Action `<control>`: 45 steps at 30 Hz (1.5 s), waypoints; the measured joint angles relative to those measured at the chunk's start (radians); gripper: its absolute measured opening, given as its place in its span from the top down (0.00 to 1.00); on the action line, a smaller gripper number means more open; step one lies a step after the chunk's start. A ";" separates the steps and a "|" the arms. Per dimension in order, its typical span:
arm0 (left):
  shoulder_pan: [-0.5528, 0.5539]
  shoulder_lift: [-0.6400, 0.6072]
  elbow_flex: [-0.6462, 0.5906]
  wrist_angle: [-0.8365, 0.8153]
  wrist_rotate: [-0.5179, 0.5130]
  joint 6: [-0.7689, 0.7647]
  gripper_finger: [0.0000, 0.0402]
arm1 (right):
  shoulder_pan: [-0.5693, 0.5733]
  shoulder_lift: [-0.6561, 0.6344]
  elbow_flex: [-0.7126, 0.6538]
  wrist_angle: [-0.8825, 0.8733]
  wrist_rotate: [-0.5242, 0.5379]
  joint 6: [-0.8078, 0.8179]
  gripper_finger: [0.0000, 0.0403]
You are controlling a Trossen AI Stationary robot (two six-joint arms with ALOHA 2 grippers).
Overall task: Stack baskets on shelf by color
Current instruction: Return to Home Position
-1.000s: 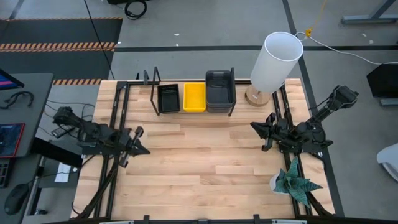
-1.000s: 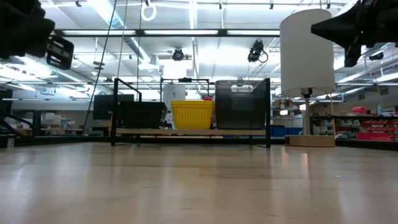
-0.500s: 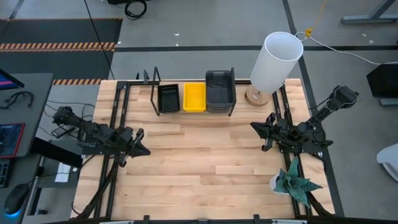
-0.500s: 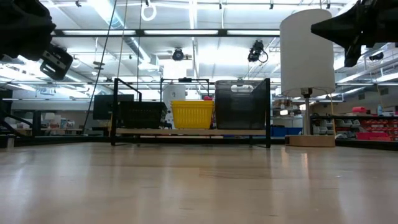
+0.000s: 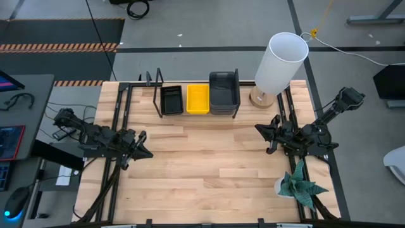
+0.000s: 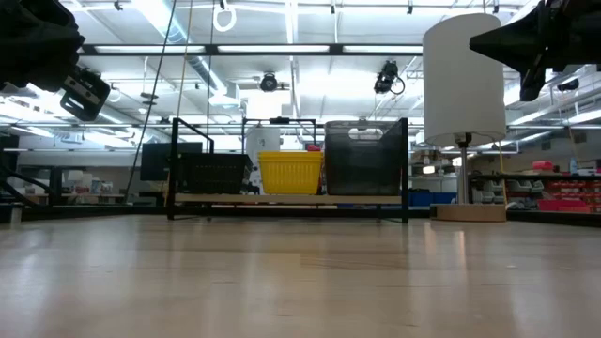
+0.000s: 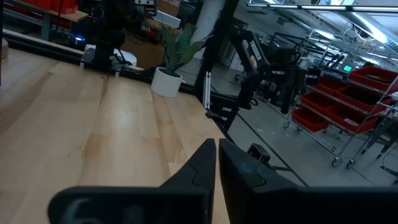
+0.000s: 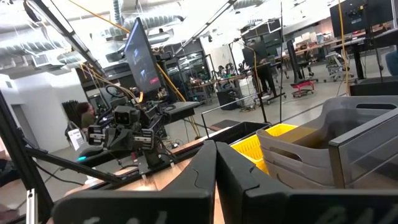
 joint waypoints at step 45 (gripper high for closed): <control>0.000 0.000 -0.001 0.001 0.000 0.001 0.91 | 0.000 0.000 0.000 0.000 0.000 0.000 0.97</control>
